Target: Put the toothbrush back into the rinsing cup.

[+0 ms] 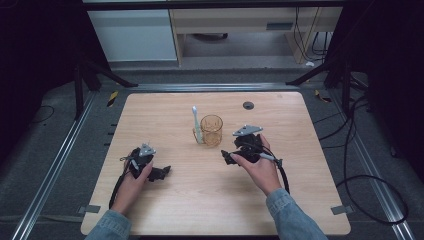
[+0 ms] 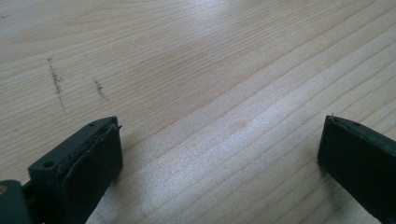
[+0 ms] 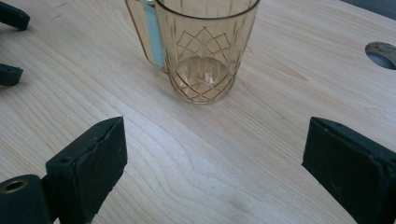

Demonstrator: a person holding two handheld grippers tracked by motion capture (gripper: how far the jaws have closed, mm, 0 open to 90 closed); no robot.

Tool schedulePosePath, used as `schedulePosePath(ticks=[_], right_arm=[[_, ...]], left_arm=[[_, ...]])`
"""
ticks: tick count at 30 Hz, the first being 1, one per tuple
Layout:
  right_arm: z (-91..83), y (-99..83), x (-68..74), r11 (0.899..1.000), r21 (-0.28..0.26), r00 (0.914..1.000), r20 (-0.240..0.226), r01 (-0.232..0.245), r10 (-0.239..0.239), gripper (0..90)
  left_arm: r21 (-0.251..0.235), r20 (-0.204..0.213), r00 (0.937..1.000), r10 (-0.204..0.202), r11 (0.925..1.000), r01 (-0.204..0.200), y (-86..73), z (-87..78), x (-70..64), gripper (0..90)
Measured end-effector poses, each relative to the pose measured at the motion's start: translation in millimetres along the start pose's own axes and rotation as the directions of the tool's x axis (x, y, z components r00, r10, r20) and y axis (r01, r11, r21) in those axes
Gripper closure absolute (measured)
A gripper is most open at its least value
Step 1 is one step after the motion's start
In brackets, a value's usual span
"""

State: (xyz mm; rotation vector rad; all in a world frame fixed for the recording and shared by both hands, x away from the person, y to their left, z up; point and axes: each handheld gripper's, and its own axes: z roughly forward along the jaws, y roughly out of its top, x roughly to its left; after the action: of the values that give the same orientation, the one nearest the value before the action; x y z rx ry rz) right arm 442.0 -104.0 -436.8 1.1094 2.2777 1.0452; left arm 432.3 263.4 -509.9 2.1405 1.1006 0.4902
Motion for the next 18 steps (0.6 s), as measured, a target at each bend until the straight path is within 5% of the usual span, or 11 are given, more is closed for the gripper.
schedulePosePath(ticks=[18], right_arm=[[-16.5, -22.3, -34.4, 0.997, 0.072, 0.9993, 0.023, -0.032, 0.03, 5.8]], left_arm=[[0.0, -0.001, 1.0, -0.002, 1.0, 0.002, -0.1, 0.0, -0.2, 0.0]])
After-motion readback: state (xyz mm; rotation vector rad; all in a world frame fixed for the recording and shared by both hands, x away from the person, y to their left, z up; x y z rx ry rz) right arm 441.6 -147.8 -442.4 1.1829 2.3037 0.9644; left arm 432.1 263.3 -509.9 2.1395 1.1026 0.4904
